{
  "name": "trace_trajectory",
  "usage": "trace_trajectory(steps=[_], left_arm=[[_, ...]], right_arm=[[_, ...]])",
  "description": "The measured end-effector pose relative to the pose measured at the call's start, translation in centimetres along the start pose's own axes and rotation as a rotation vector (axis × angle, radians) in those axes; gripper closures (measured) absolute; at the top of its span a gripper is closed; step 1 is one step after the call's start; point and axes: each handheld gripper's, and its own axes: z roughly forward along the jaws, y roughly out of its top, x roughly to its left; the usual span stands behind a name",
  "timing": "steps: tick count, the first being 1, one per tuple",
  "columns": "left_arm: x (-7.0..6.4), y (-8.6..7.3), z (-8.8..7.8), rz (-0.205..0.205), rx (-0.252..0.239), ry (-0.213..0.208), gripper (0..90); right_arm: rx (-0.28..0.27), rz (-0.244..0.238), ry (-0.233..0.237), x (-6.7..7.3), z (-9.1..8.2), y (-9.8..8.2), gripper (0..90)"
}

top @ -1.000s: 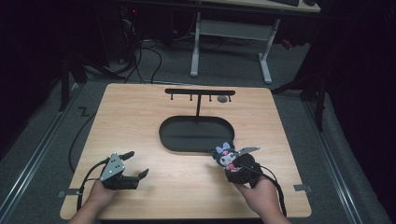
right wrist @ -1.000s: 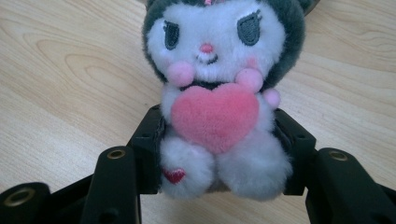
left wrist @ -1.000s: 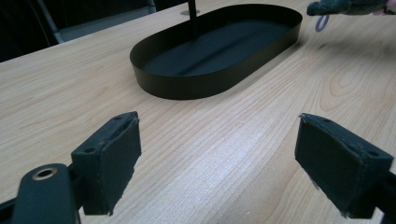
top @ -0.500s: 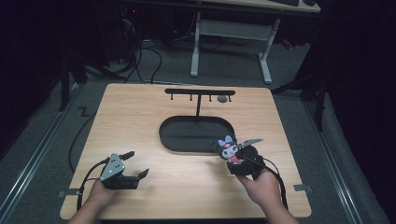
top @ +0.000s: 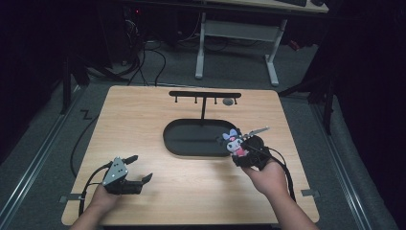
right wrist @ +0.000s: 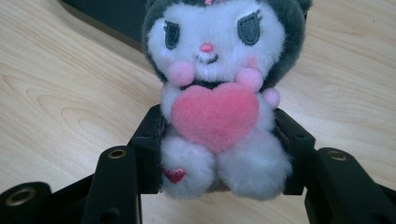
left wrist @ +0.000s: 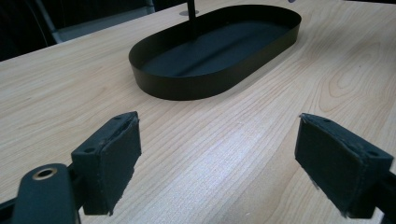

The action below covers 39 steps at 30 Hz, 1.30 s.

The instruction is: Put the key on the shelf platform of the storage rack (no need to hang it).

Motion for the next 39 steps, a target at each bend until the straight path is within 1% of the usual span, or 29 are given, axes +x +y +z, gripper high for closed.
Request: trace_trajectory(steps=[2, 8, 13, 15, 17, 21, 25, 31, 34, 37, 39], left_arm=[[0.0, 0.0, 0.0, -0.004, -0.003, 0.001, 15.4], [0.0, 0.0, 0.0, -0.003, -0.003, -0.002, 15.4], [0.0, 0.0, -0.1, -0.001, -0.002, -0.002, 15.4], [0.0, 0.0, -0.1, 0.0, -0.001, -0.002, 15.4], [-0.1, 0.0, -0.1, 0.002, 0.0, -0.003, 15.4], [-0.1, 0.0, 0.0, 0.006, 0.001, -0.005, 15.4], [-0.1, 0.0, -0.1, 0.004, 0.002, -0.004, 15.4], [-0.1, 0.0, -0.1, 0.007, 0.002, -0.004, 15.4], [-0.1, 0.0, -0.1, 0.006, 0.002, -0.004, 15.4], [-0.1, 0.0, -0.1, 0.004, 0.0, -0.005, 15.4], [0.0, 0.0, -0.1, 0.003, -0.001, -0.005, 15.4]], right_arm=[[0.005, 0.014, 0.008, -0.2, 0.2, 0.4, 47.6], [0.001, 0.013, 0.003, -0.4, 0.9, 1.6, 47.7], [0.003, 0.002, -0.004, -0.3, 1.6, 2.5, 47.7], [-0.002, 0.013, -0.006, -0.2, 1.9, 2.8, 47.6], [-0.003, 0.009, -0.006, -0.2, 2.2, 3.1, 47.6], [-0.004, 0.019, 0.008, -0.1, 2.9, 3.8, 47.6], [0.002, 0.019, 0.009, -0.1, 3.7, 4.5, 47.6], [-0.004, 0.013, 0.016, 0.4, 4.7, 5.8, 47.6], [0.001, 0.01, 0.015, 0.6, 5.2, 6.3, 47.6], [-0.001, 0.018, 0.017, 0.6, 5.6, 6.7, 47.6], [0.0, 0.018, 0.008, 0.5, 6.0, 6.9, 47.6]])
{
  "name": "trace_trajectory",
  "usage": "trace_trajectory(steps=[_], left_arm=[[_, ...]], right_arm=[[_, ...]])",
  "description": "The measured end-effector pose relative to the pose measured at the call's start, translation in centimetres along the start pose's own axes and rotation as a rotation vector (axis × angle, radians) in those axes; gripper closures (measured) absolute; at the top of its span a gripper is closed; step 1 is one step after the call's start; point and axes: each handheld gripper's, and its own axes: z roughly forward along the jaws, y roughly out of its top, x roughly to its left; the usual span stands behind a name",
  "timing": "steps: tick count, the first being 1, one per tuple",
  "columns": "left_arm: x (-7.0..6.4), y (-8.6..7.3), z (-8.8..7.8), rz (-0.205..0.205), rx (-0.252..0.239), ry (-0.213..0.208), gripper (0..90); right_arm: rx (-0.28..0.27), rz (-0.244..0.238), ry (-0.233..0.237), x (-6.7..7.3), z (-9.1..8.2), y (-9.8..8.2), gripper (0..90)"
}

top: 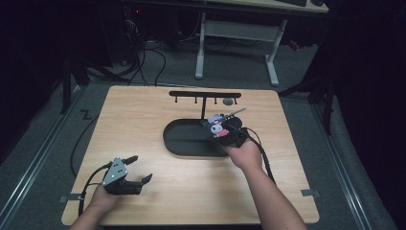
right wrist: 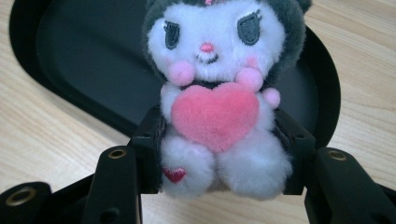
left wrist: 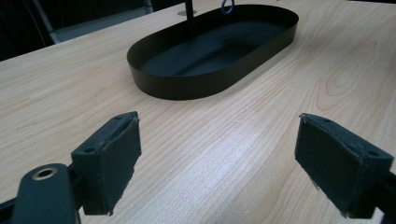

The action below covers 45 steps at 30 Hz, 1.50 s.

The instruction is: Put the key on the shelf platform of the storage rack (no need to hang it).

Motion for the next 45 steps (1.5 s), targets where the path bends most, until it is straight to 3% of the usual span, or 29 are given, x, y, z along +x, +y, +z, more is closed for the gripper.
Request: trace_trajectory(steps=[13, 27, 35, 45], left_arm=[[0.0, 0.0, 0.0, 0.0, -0.001, 0.001, 15.4], [0.0, -0.1, -0.2, -0.003, -0.005, 0.001, 15.4], [0.1, -0.1, -0.1, -0.003, -0.006, -0.001, 15.4], [0.0, 0.0, -0.1, -0.001, -0.004, 0.0, 15.4]], right_arm=[[0.019, 0.034, 0.006, -0.2, 2.2, 0.8, 47.6], [0.025, 0.021, -0.005, -0.1, 3.1, 1.9, 47.6], [0.056, 0.03, 0.004, 0.4, 4.6, 1.1, 47.6], [0.099, 0.055, 0.026, 0.1, 5.0, -0.3, 47.5]])
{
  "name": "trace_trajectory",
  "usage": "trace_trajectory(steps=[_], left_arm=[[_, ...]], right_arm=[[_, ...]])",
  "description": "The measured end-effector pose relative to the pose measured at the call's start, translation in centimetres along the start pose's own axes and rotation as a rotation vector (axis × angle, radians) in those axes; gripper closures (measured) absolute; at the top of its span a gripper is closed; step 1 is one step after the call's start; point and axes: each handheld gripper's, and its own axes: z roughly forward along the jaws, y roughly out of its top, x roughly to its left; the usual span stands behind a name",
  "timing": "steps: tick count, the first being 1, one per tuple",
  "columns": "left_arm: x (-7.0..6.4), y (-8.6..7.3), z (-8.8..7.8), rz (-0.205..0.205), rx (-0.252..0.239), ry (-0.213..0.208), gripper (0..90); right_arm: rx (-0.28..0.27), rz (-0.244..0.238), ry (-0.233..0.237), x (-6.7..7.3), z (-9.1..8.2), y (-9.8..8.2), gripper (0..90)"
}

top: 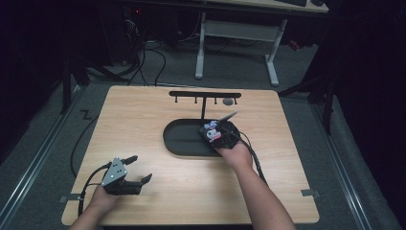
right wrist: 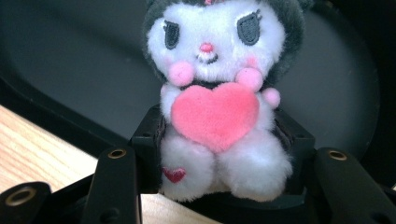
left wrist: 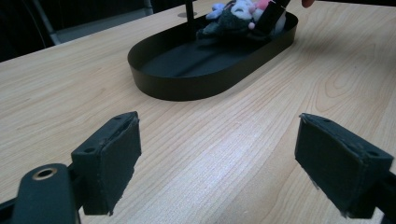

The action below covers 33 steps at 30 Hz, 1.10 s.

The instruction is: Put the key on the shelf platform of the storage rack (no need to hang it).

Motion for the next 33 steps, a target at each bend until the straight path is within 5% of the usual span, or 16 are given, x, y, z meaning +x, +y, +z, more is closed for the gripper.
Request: trace_trajectory(steps=[12, 17, 33], left_arm=[[0.0, 0.0, 0.0, 0.001, 0.002, 0.0, 15.4], [0.0, 0.0, 0.0, 0.001, 0.002, -0.001, 15.4], [-0.1, 0.0, 0.2, 0.002, 0.007, -0.003, 15.4]], right_arm=[[-0.007, 0.02, 0.022, 0.0, 0.9, 0.0, 44.7], [-0.025, 0.02, 0.02, 0.2, 1.1, 0.0, 36.1], [-0.094, 0.011, 0.011, 0.4, -1.4, 0.4, 30.7]])
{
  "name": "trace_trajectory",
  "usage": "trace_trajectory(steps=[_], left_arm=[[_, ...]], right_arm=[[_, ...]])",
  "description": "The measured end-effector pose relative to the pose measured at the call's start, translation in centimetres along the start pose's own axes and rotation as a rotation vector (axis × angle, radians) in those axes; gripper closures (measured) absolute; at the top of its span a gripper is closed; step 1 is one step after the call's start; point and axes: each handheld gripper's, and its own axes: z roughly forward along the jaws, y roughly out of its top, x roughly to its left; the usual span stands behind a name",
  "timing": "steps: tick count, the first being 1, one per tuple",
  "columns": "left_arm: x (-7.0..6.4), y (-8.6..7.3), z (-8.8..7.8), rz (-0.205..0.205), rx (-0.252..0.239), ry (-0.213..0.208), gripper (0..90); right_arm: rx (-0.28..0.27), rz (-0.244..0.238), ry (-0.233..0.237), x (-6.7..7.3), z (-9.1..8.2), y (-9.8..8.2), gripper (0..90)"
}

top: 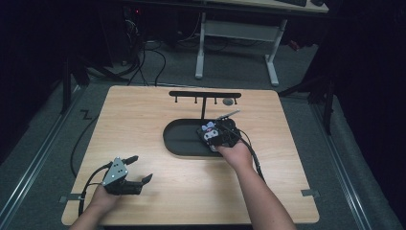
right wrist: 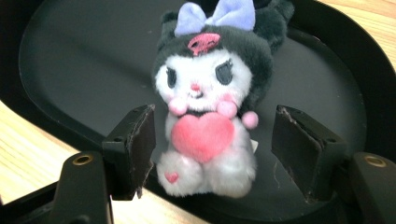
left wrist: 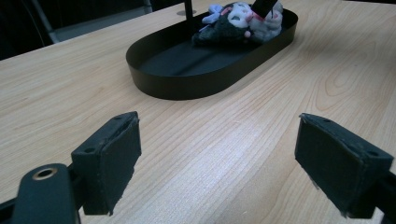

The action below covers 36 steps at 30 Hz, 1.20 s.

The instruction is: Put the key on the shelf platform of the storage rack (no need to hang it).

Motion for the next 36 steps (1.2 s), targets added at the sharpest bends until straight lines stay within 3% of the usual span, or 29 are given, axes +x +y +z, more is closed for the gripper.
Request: trace_trajectory(steps=[19, 29, 36], left_arm=[[0.0, 0.0, 0.0, 0.003, 0.007, 0.002, 15.4], [-0.1, 0.0, 0.1, 0.006, 0.01, 0.004, 15.4], [-0.2, -0.1, 0.1, 0.011, 0.013, 0.005, 15.4]], right_arm=[[-0.042, 0.003, 0.002, -0.9, -2.4, -1.1, 31.6], [-0.065, -0.003, 0.016, -1.8, -2.5, -2.9, 32.5], [-0.115, 0.001, 0.009, -2.5, -2.7, -4.4, 30.7]])
